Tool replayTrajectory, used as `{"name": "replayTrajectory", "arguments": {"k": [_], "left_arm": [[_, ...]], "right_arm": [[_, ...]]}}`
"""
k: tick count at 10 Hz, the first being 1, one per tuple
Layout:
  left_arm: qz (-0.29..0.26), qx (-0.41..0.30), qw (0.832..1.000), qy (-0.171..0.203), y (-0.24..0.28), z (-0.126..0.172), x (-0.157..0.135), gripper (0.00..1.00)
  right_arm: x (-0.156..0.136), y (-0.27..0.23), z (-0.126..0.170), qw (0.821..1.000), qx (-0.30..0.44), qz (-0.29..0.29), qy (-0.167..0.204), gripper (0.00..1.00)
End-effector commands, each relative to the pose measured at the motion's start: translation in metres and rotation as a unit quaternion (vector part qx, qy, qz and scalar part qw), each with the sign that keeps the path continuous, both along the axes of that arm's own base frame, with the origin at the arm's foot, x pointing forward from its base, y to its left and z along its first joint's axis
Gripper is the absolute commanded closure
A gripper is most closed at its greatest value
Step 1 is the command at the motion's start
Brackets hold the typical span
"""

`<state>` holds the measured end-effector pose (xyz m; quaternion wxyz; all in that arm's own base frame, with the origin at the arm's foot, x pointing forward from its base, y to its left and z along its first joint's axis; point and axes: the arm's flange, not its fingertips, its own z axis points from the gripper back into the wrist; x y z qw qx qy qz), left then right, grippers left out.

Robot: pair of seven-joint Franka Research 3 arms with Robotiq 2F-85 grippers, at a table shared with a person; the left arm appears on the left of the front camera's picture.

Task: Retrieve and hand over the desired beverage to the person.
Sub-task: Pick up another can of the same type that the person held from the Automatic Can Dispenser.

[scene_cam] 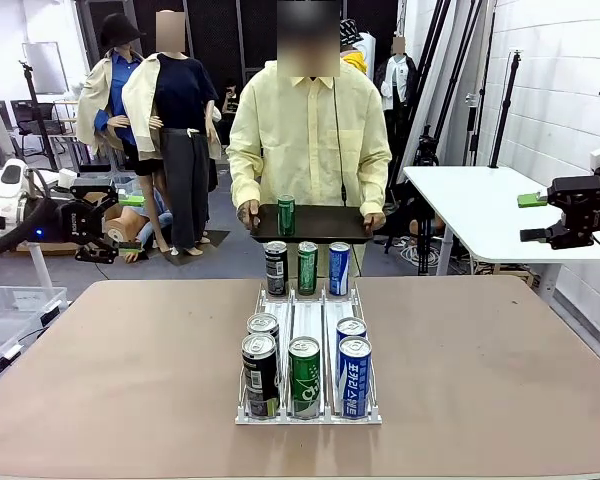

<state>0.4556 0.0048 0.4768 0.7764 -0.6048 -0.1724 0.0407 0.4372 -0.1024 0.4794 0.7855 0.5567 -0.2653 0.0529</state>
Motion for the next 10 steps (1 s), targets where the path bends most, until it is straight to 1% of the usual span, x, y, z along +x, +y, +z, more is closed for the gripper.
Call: {"name": "replayTrajectory", "arguments": {"k": [1,10], "left_arm": [[0.008,-0.001,1.000,0.005,-0.0003,0.0035,-0.0018,0.00],[0.008,-0.001,1.000,0.005,-0.0003,0.0035,-0.0018,0.00]], "right_arm": [[0.0008,0.0007,0.0017,1.000,0.004,0.003,0.000,0.00],[0.0008,0.0007,0.0017,1.000,0.004,0.003,0.000,0.00]]}}
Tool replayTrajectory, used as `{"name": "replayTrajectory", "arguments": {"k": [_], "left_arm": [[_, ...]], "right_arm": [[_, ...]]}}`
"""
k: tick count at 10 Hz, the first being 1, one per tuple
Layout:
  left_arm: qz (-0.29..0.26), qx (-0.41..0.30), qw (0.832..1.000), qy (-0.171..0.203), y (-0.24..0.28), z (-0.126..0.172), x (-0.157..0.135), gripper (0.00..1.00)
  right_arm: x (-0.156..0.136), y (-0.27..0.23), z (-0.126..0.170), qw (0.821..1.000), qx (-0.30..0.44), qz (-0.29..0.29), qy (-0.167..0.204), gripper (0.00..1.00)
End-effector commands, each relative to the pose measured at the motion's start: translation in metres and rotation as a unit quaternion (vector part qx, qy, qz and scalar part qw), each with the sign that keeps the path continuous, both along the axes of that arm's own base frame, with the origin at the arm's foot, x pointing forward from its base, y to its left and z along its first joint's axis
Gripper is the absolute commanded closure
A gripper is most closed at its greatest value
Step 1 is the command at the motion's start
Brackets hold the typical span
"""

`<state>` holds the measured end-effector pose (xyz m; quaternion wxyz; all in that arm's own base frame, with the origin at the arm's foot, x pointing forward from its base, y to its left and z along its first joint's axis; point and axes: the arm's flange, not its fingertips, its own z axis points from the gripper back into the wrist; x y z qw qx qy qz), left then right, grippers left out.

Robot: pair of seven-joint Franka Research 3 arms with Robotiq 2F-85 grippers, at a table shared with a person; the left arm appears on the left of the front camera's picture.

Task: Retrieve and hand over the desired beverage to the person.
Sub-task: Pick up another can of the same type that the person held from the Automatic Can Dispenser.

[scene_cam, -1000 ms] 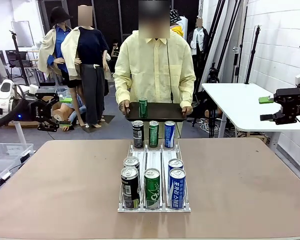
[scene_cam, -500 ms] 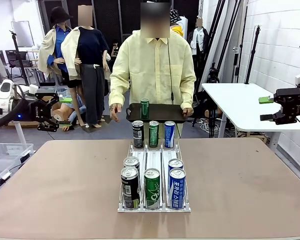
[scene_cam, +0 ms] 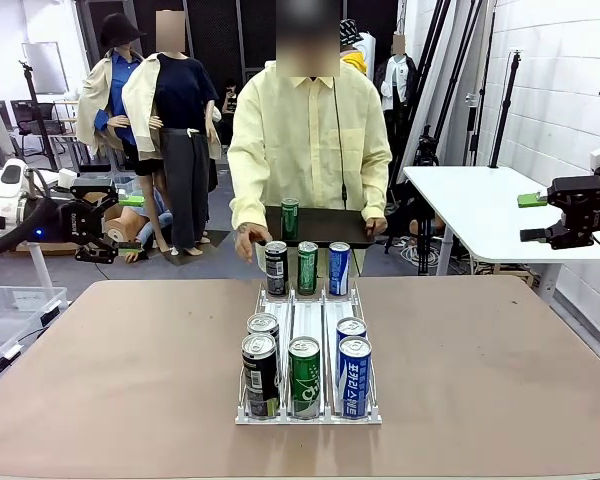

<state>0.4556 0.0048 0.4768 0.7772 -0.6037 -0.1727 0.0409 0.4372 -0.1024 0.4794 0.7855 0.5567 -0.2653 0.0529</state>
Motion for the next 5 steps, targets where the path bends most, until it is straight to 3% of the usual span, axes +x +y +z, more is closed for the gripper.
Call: {"name": "replayTrajectory", "arguments": {"k": [1,5], "left_arm": [[0.007,-0.002,1.000,0.005,-0.0003,0.0035,-0.0018,0.00],[0.007,-0.002,1.000,0.005,-0.0003,0.0035,-0.0018,0.00]], "right_arm": [[0.0008,0.0007,0.0017,1.000,0.004,0.003,0.000,0.00],[0.0008,0.0007,0.0017,1.000,0.004,0.003,0.000,0.00]]}}
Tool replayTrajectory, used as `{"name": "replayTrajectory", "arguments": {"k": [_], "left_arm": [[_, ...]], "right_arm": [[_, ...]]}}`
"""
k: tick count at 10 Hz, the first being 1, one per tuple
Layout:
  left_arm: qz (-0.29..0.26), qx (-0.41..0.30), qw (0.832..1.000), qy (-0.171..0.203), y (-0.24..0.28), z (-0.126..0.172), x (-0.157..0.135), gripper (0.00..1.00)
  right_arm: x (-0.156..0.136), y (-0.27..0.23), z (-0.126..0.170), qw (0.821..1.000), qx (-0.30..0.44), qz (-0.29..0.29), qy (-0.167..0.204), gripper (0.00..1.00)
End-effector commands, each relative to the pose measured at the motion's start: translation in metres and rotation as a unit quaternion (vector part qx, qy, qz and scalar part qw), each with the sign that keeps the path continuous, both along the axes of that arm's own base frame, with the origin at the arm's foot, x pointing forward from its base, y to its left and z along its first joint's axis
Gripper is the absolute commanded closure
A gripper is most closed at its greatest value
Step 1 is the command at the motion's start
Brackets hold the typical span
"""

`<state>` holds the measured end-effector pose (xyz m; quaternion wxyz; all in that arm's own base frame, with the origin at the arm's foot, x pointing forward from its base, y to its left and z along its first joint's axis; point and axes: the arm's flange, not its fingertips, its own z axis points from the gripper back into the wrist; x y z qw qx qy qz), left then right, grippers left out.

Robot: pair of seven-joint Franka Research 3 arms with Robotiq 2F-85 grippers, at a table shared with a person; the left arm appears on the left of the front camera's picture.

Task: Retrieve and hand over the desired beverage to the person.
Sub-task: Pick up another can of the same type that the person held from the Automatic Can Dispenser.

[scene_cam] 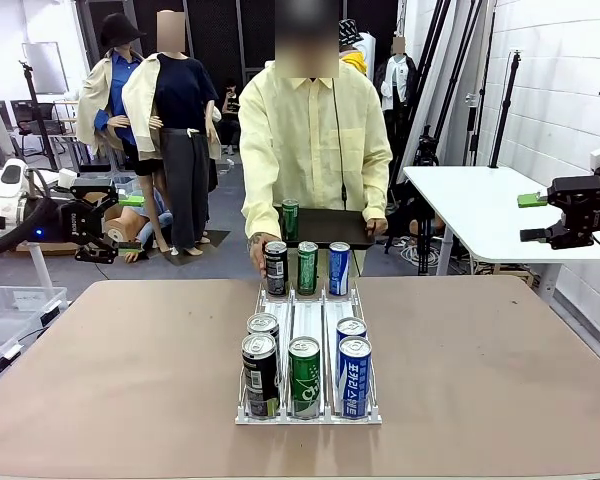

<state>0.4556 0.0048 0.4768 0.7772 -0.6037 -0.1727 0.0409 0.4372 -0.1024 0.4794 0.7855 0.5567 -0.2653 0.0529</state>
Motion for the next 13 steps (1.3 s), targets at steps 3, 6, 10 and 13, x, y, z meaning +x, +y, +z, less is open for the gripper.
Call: {"name": "replayTrajectory", "arguments": {"k": [3,6,10,13], "left_arm": [[0.007,-0.002,1.000,0.005,-0.0003,0.0035,-0.0017,0.00],[0.007,-0.002,1.000,0.005,-0.0003,0.0035,-0.0017,0.00],[0.007,-0.002,1.000,0.005,-0.0003,0.0035,-0.0017,0.00],[0.007,-0.002,1.000,0.005,-0.0003,0.0035,-0.0017,0.00]], "right_arm": [[0.0008,0.0007,0.0017,1.000,0.004,0.003,0.000,0.00],[0.0008,0.0007,0.0017,1.000,0.004,0.003,0.000,0.00],[0.0008,0.0007,0.0017,1.000,0.004,0.003,0.000,0.00],[0.0008,0.0007,0.0017,1.000,0.004,0.003,0.000,0.00]]}}
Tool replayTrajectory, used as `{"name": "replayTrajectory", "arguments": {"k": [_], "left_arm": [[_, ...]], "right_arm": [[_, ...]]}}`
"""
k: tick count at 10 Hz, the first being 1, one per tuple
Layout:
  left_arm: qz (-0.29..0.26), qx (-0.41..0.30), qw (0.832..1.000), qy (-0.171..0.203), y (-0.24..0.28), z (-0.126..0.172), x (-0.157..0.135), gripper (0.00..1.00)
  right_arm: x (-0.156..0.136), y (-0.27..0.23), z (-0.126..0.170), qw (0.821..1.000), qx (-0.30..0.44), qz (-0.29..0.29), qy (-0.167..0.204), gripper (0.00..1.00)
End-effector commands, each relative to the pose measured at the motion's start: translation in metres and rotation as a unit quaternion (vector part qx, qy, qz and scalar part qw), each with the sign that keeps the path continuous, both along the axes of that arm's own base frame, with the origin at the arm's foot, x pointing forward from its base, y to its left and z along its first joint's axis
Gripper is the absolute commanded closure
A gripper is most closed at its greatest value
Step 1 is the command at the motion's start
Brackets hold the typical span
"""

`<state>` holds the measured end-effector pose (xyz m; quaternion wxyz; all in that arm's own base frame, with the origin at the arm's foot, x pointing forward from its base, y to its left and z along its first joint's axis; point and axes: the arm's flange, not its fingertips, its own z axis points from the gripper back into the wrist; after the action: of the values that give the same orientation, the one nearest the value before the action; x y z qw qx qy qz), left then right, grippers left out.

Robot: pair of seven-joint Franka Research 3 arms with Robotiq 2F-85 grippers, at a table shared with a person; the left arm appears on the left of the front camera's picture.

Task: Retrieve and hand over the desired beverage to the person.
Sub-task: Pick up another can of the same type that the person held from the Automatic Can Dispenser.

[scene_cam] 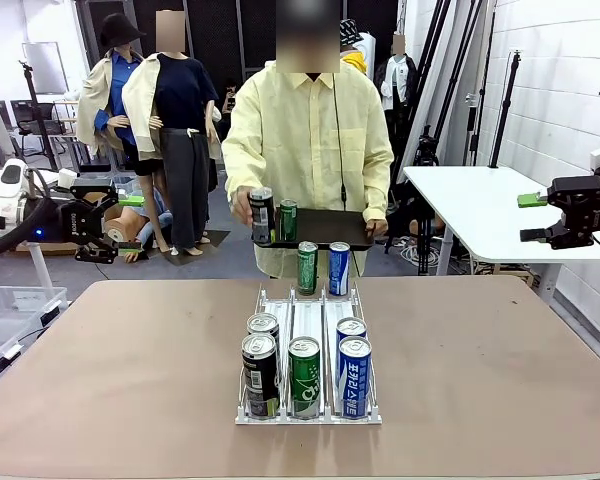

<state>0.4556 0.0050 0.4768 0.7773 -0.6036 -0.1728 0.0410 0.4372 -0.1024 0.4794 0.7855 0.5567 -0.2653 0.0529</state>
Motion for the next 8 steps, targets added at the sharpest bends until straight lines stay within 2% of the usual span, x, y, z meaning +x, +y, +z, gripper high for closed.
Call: {"name": "replayTrajectory", "arguments": {"k": [1,8], "left_arm": [[0.007,-0.002,1.000,0.005,-0.0005,0.0035,-0.0017,0.00],[0.007,-0.002,1.000,0.005,-0.0005,0.0035,-0.0017,0.00]], "right_arm": [[0.0008,0.0007,0.0017,1.000,0.004,0.003,0.000,0.00],[0.0008,0.0007,0.0017,1.000,0.004,0.003,0.000,0.00]]}}
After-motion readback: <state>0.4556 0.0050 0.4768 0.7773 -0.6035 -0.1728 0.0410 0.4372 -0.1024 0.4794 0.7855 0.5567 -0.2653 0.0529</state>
